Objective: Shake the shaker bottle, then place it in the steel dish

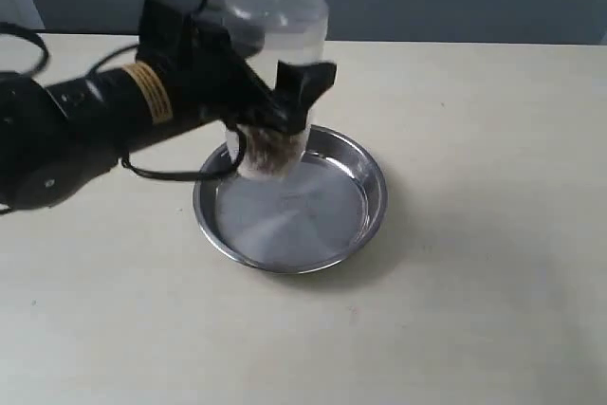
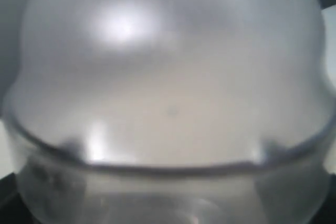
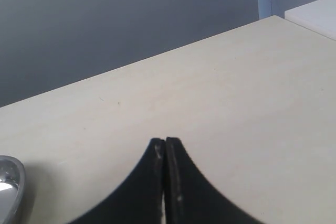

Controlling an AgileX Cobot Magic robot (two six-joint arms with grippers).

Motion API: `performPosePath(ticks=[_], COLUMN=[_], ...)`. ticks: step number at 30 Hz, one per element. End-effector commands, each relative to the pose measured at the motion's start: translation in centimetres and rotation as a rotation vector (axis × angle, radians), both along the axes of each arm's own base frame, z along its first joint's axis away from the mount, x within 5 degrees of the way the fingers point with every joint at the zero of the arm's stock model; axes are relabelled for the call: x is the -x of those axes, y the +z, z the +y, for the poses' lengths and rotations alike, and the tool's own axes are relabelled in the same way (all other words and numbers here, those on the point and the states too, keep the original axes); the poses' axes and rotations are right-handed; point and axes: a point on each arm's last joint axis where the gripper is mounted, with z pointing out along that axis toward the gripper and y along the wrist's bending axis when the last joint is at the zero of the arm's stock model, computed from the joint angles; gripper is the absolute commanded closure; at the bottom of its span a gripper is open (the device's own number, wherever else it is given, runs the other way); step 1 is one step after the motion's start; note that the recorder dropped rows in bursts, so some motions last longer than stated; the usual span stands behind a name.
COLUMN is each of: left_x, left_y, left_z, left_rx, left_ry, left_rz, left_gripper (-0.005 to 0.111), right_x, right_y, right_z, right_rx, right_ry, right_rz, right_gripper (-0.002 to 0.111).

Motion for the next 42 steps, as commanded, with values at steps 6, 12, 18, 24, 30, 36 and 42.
performPosePath(ticks=[6, 12, 18, 24, 30, 36, 42], left_x=[0.3, 0.2, -0.7, -1.3, -1.8, -2.7, -3.2], left_y=[-2.7, -2.8, -4.9, -7.5, -9.6, -11.0, -11.6], left_z=[-0.2, -0.2, -0.5, -0.9, -0.6, -0.9, -1.0], left_rx=[0.067, 0.075, 0.138, 0.121, 0.135, 0.115, 0.114], left_ry=[-0.024, -0.028, -0.005, -0.011, 0.039, 0.057, 0.071], left_rz=[-0.026, -0.035, -0.086, -0.127, -0.103, -0.092, -0.083], left_gripper=[0.106, 0.106, 0.106, 0.106, 0.106, 0.106, 0.106], right_x=[0.0, 0.0, 0.0, 0.0, 0.0, 0.0, 0.0], right_y=[0.0, 0.0, 0.0, 0.0, 0.0, 0.0, 0.0], right_z=[0.0, 0.0, 0.0, 0.0, 0.0, 0.0, 0.0], right_rx=[0.012, 0.012, 0.012, 0.012, 0.010, 0.010, 0.010], right_ry=[0.000, 0.000, 0.000, 0.000, 0.000, 0.000, 0.000], right_rz=[-0.008, -0.006, -0.006, -0.006, -0.006, -0.006, -0.006], right_gripper=[0.109, 0.109, 0.109, 0.109, 0.109, 0.109, 0.109])
